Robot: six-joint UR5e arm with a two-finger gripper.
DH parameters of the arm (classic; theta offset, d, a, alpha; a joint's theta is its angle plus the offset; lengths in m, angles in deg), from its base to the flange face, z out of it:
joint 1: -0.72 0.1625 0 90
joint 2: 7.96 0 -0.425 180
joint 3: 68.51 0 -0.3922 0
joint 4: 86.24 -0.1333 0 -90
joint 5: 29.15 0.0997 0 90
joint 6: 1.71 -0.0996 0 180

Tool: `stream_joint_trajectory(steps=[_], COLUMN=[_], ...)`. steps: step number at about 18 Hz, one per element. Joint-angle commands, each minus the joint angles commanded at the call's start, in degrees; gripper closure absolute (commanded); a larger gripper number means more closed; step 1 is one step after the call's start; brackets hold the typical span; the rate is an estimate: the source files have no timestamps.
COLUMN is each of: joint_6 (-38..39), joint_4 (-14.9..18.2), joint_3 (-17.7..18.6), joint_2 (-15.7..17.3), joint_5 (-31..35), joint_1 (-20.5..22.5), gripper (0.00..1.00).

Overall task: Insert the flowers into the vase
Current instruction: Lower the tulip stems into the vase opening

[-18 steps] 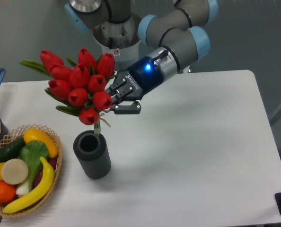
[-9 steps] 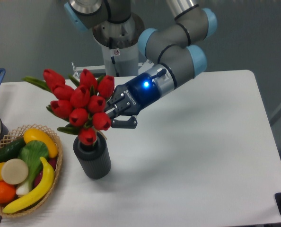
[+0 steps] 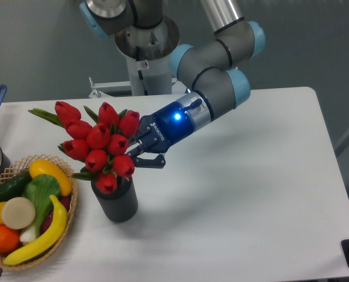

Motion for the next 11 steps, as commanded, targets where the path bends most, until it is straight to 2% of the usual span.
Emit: stream_joint_trajectory(steps=[11], joint_6=[-5.70], joint_4=[0.00], joint_3=[2.55], joint_2=[-2.99], joint_5=[0.53], joint_1=[-0.79], gripper=[0.85])
